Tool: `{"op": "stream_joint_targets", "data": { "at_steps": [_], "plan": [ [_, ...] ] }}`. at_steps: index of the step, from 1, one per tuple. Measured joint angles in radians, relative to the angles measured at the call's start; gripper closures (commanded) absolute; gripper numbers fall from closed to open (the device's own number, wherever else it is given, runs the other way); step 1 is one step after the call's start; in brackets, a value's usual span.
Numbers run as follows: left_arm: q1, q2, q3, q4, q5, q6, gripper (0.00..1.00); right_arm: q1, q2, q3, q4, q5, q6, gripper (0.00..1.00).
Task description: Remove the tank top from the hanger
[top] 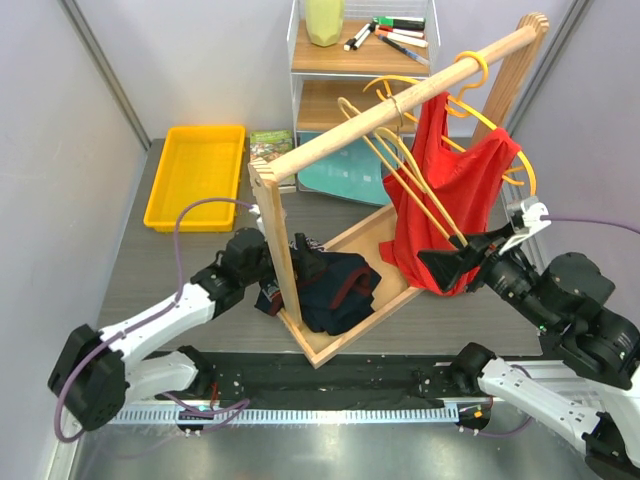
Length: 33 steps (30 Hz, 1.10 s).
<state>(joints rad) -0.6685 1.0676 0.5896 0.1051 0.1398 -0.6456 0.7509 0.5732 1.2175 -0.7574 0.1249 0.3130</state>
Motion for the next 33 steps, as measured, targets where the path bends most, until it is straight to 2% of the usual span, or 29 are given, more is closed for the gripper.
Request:
{"op": "stream_joint_targets", "data": {
  "at_steps": [7,11,17,24,26,29,30,32,33],
  "plan": [
    [-0.002,0.308,0.257,-0.203,0.193,0.072,0.08,0.0,-0.039,0.0,-0.044,0.046,0.006,0.14],
    [-0.002,0.43,0.342,-0.278,0.26,0.117,0.08,0.0,-0.042,-0.001,-0.055,0.056,0.008,0.14],
    [-0.007,0.517,0.392,-0.386,0.248,0.18,0.13,0.0,-0.06,-0.003,-0.067,0.066,0.008,0.13],
    [-0.04,0.65,0.475,-0.428,0.202,0.19,0.18,0.0,-0.067,-0.016,-0.067,0.077,0.006,0.13],
    [-0.061,0.687,0.495,-0.433,0.168,0.19,0.22,0.0,-0.067,-0.021,-0.067,0.077,0.006,0.13],
    [-0.073,0.706,0.516,-0.443,0.135,0.183,0.36,0.0,-0.067,-0.023,-0.067,0.079,0.004,0.13],
    [-0.073,0.706,0.515,-0.443,0.131,0.18,0.5,0.0,-0.068,-0.023,-0.067,0.079,0.004,0.13],
    [-0.072,0.71,0.513,-0.439,0.116,0.173,0.6,0.0,-0.076,-0.027,-0.067,0.08,0.004,0.13],
    [-0.072,0.711,0.51,-0.433,0.113,0.171,0.7,0.0,-0.08,-0.029,-0.067,0.081,0.004,0.13]
  ]
}}
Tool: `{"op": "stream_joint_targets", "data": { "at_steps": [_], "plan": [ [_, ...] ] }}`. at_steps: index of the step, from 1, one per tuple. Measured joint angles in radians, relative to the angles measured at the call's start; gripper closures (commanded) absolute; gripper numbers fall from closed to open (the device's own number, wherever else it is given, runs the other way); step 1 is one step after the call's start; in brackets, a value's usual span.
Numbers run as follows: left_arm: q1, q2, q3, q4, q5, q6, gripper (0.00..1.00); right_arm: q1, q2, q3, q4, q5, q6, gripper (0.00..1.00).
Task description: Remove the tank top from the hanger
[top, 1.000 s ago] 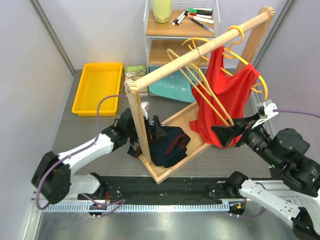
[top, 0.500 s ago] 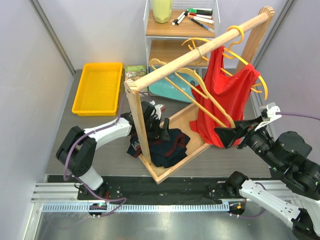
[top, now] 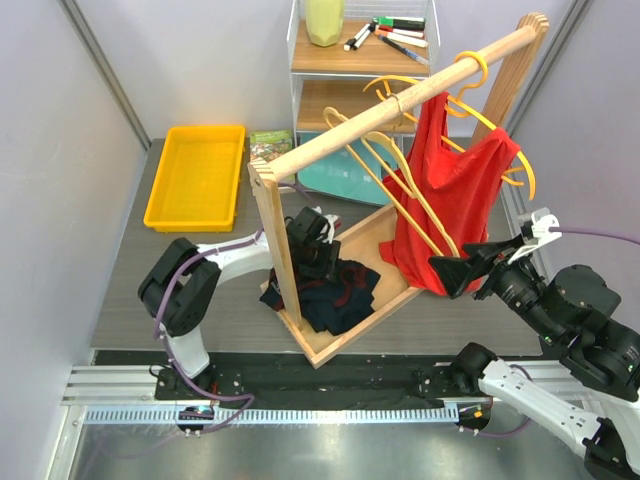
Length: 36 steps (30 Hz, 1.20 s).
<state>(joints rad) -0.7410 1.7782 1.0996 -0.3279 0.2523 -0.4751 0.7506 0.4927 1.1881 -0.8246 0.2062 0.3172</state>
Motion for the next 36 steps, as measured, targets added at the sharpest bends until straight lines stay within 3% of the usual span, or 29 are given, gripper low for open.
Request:
{"op": "stream_joint_targets", "data": {
  "at_steps": [3,9,17,23,30,36],
  "plan": [
    [0.002,-0.002,-0.012,0.015,0.0,-0.015,0.85,0.0,-0.014,-0.005,0.0,0.002,0.0,0.13],
    [0.036,-0.056,-0.042,0.035,0.065,-0.054,1.0,0.0,-0.021,-0.016,0.001,0.002,0.001,0.13],
    [0.115,-0.227,-0.044,0.081,0.188,-0.145,1.0,0.0,-0.022,-0.027,0.001,0.003,0.003,0.13],
    [0.3,-0.369,-0.096,0.186,0.241,-0.282,1.0,0.0,-0.044,-0.027,0.001,0.007,0.009,0.13],
    [0.541,-0.472,-0.093,0.204,0.191,-0.378,1.0,0.0,-0.048,-0.039,0.003,0.009,0.02,0.13],
    [0.706,-0.468,0.033,0.156,0.091,-0.364,1.0,0.0,-0.048,-0.061,0.007,0.009,0.023,0.13]
  ]
}}
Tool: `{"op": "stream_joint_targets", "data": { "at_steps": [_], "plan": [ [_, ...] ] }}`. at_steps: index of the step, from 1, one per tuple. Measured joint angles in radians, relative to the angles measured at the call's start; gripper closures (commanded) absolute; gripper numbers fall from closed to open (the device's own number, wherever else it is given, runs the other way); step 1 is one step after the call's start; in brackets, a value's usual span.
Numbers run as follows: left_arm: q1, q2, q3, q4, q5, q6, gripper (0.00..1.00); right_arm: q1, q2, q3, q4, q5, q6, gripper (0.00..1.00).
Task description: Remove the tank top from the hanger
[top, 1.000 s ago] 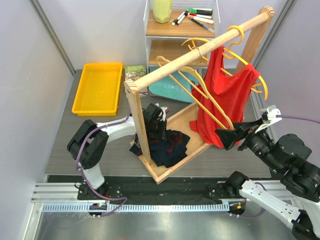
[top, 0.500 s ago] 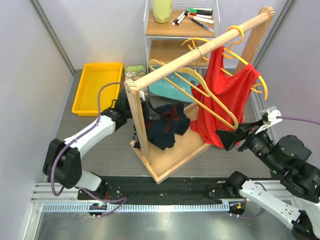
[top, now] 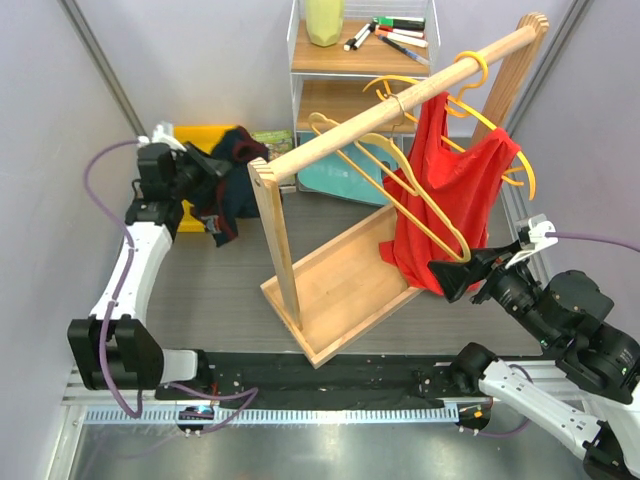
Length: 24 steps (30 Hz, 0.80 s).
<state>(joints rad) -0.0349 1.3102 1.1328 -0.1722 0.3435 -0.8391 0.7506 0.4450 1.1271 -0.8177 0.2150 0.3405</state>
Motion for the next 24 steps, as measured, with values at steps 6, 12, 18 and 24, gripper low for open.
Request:
{"op": "stream_joint_targets", "data": {
  "at_steps": [6,12,18,24],
  "plan": [
    [0.123,0.063,0.06,0.15,-0.095,-0.04,1.0,0.0,0.0,-0.01,0.001,0.0,0.003,0.13],
    [0.204,0.365,0.095,0.375,-0.113,-0.179,1.0,0.0,0.0,-0.01,0.001,0.001,0.003,0.13],
    [0.261,0.752,0.299,0.459,-0.053,-0.349,1.0,0.0,-0.001,-0.01,0.001,-0.001,0.007,0.13],
    [0.326,0.931,0.394,0.459,0.008,-0.387,0.96,0.0,-0.002,-0.011,0.001,-0.007,0.015,0.13]
  ]
}}
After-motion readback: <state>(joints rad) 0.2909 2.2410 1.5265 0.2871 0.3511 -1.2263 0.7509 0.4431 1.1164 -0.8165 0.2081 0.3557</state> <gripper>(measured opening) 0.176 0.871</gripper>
